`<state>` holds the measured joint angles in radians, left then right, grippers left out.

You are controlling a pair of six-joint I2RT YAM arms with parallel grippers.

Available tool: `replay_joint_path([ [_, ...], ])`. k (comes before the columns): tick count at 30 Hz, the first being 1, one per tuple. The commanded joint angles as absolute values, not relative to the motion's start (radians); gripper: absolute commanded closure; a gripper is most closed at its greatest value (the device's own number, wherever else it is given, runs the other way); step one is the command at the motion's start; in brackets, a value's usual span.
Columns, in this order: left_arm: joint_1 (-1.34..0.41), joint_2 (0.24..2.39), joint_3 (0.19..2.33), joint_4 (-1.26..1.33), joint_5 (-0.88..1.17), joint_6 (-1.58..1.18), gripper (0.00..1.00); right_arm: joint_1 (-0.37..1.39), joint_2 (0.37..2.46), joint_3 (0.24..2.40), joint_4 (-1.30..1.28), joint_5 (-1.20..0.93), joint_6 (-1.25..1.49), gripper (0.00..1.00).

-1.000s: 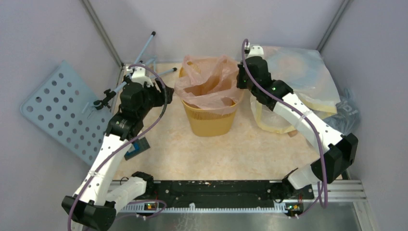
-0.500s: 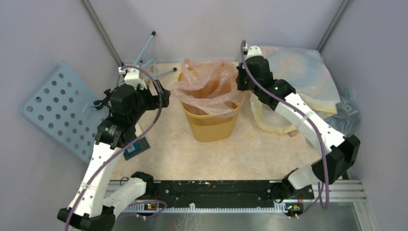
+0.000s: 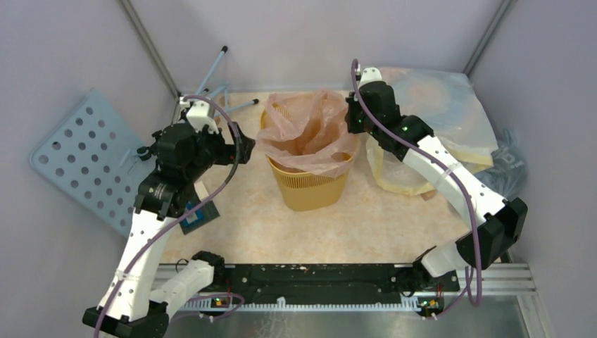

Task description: Put the trash bags into the trash bin

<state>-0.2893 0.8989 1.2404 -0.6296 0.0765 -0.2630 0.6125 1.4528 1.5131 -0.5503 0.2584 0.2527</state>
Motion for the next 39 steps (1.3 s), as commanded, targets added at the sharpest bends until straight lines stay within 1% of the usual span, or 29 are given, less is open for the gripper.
replay_joint_path([
  [1, -0.284, 0.875, 1.195, -0.651, 0.082, -0.27, 0.01, 0.607, 1.441, 1.566, -0.56, 0.236, 0.235, 1.0],
  [5, -0.284, 0.864, 1.2, -0.702, -0.05, -0.253, 0.01, 0.607, 1.453, 1.573, -0.562, 0.241, 0.226, 1.0],
  [7, -0.284, 0.848, 1.211, -0.72, -0.045, -0.247, 0.01, 0.606, 1.458, 1.578, -0.565, 0.246, 0.224, 1.0],
  [10, -0.284, 0.785, 1.195, -0.654, 0.256, -0.191, 0.01, 0.606, 1.463, 1.582, -0.568, 0.247, 0.22, 1.0],
  [12, -0.284, 0.757, 1.186, -0.612, 0.368, -0.221, 0.01, 0.606, 1.462, 1.583, -0.569, 0.248, 0.219, 1.0],
  [20, -0.283, 0.765, 1.233, -0.579, 0.456, -0.284, 0.01, 0.606, 1.464, 1.583, -0.571, 0.241, 0.218, 1.0],
  [23, -0.284, 0.752, 1.279, -0.593, 0.423, -0.281, 0.01, 0.606, 1.465, 1.582, -0.571, 0.233, 0.217, 1.0],
  [29, -0.284, 0.755, 1.436, -0.713, 0.257, -0.219, 0.01, 0.606, 1.474, 1.584, -0.574, 0.218, 0.192, 1.0],
  [33, -0.285, 0.777, 1.536, -0.756, 0.197, -0.192, 0.01, 0.606, 1.488, 1.593, -0.582, 0.196, 0.184, 1.0],
  [37, -0.285, 0.869, 1.687, -0.783, 0.207, -0.193, 0.01, 0.606, 1.5, 1.609, -0.579, 0.156, 0.17, 1.0],
  [39, -0.285, 0.923, 1.705, -0.76, 0.238, -0.223, 0.01, 0.606, 1.502, 1.617, -0.587, 0.148, 0.159, 1.0],
])
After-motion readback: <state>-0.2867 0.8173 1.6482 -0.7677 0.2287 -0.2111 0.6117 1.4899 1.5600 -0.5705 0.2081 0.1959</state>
